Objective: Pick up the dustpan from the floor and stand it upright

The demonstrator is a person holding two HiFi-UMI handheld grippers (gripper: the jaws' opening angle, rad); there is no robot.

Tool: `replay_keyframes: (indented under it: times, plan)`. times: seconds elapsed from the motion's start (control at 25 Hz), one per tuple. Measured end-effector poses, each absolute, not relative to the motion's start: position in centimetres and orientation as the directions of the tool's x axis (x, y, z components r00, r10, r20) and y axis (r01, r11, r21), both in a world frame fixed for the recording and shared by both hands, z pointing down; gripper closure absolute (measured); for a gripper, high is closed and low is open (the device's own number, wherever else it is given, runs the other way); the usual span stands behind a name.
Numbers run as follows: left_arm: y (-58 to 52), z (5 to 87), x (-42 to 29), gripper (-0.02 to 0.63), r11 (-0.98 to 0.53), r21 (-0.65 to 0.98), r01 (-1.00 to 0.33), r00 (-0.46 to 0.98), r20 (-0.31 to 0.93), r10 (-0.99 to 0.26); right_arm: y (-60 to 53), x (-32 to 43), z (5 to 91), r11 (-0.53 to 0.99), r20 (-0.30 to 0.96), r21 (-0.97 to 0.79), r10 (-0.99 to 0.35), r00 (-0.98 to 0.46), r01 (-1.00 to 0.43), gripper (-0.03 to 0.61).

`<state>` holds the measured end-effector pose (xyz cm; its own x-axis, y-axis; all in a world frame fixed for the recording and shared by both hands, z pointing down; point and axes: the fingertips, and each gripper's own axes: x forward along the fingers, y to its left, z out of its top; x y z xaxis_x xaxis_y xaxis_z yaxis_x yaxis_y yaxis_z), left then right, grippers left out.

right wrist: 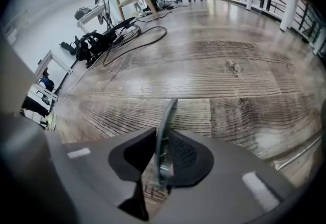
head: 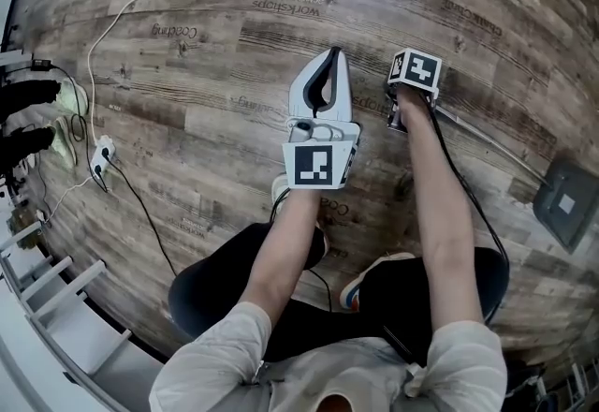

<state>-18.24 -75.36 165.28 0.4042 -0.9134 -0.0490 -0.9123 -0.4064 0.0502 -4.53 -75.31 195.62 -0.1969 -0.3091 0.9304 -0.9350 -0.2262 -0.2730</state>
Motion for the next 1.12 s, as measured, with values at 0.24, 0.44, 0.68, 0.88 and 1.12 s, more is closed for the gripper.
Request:
replay_keyframes:
  times: [0.24, 0.44, 0.68, 0.88, 1.12]
  plan:
    - [-74.0, 161.9, -16.9, 0.595, -0.416, 0.057, -0.908, 0.413, -0.051, -0.909, -74.3, -3.6, 190.3, -0.22, 0.912, -0.301, -0.352, -0.213, -0.928, 0.5]
    - [-72.3, 156.0, -15.5, 0.594, -0.434, 0.053, -0.899, 0.428, -0.096, -0.899, -72.7, -2.4, 183.3, -0.216, 0.89, -0.326, -0.397, -0.222, -0.92, 0.5]
    - [-70.5, 147.6, -14.0, 0.595, -0.46, 0.041, -0.887, 0.451, -0.14, -0.882, -71.2, -0.8, 172.7, -0.221, 0.837, -0.385, -0.493, -0.238, -0.896, 0.502]
    - [-70.1, 142.1, -11.8, 0.595, -0.486, 0.045, -0.873, 0.475, -0.15, -0.867, -70.6, 0.6, 163.8, -0.199, 0.753, -0.493, -0.585, -0.301, -0.847, 0.503]
    - [-71.2, 136.7, -9.9, 0.595, -0.496, 0.053, -0.867, 0.483, -0.159, -0.861, -71.1, 1.8, 154.1, -0.126, 0.623, -0.626, -0.675, -0.395, -0.77, 0.5]
